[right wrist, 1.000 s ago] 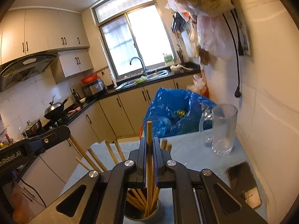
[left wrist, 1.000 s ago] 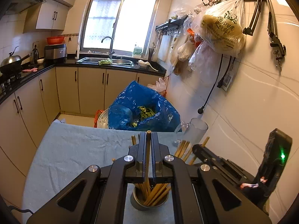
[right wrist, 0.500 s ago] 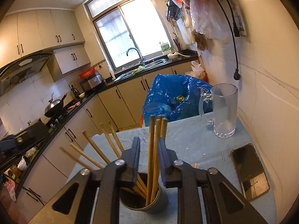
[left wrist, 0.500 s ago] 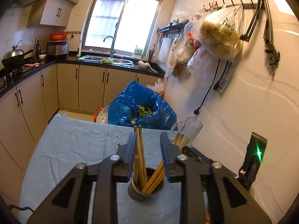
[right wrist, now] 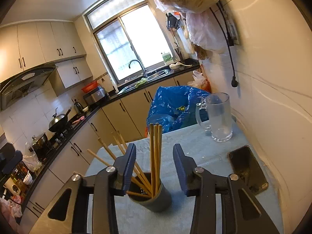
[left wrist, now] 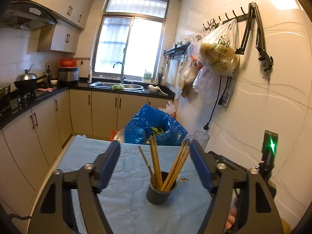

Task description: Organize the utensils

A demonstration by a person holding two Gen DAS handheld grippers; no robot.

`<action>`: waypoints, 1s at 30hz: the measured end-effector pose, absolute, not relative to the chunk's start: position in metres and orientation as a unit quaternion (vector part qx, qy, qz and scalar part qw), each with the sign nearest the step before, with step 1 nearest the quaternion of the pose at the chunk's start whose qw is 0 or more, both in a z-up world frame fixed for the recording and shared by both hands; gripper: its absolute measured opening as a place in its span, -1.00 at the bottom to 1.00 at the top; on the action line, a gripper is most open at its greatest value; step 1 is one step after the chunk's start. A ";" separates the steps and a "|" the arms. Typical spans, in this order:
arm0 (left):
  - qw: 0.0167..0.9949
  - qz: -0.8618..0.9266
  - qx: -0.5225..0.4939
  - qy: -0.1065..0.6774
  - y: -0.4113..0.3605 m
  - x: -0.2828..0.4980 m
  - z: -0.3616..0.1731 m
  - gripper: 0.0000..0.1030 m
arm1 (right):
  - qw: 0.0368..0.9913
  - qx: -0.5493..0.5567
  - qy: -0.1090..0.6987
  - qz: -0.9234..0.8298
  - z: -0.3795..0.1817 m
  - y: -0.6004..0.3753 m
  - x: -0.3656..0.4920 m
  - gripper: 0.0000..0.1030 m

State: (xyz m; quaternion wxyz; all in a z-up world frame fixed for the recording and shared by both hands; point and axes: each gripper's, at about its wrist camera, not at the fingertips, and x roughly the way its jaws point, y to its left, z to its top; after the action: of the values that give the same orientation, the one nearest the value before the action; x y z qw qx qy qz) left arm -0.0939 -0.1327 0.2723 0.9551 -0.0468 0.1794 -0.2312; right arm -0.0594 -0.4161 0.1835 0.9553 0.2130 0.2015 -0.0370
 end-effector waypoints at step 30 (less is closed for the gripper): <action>0.962 -0.087 0.008 0.259 -0.111 -0.173 0.168 0.83 | 0.941 0.240 0.217 -0.097 0.124 -0.379 -0.186 0.13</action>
State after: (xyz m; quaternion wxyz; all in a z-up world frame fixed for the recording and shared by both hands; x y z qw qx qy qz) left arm -0.1725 -0.1113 0.1675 0.9618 0.0079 0.2594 -0.0873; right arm -0.1857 -0.3790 0.1239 0.9412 0.2398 0.2172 -0.0974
